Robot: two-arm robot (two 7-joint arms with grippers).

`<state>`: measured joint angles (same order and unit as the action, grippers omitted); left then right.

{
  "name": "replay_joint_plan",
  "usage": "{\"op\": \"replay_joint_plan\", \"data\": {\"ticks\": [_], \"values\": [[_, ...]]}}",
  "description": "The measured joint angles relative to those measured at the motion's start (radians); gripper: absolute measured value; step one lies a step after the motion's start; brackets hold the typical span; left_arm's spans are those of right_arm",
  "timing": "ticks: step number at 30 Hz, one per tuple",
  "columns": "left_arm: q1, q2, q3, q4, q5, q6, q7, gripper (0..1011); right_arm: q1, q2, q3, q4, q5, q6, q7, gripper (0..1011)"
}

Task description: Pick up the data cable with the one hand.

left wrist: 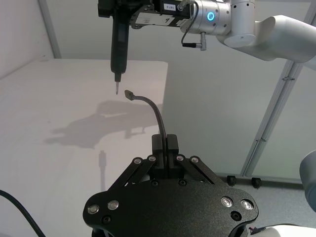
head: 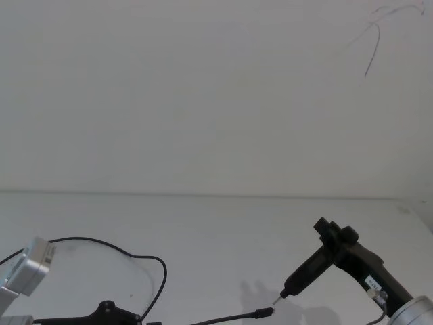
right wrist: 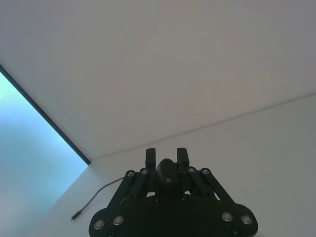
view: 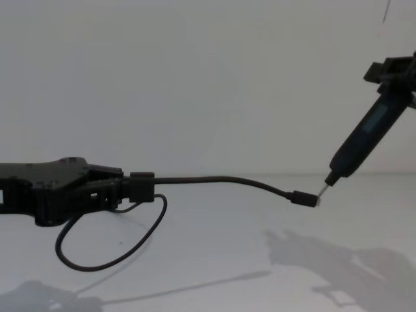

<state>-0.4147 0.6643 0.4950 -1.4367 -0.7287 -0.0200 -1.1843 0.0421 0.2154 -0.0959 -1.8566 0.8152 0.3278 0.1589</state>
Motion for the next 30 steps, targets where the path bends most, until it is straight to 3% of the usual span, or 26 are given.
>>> {"op": "replay_joint_plan", "data": {"ticks": [7,16,30], "values": [[0.0,0.0,0.0,0.0,0.0,0.0,0.0,44,0.008,0.003,0.005,0.006,0.019,-0.004,0.004,251],[0.0,0.0,0.0,0.0,0.0,0.0,0.0,43,0.015,0.044,-0.012,0.008,0.02,-0.004,0.051,251],[0.0,0.0,0.0,0.0,0.0,0.0,0.0,44,0.011,0.126,-0.056,-0.004,-0.033,-0.051,0.143,251]]}}
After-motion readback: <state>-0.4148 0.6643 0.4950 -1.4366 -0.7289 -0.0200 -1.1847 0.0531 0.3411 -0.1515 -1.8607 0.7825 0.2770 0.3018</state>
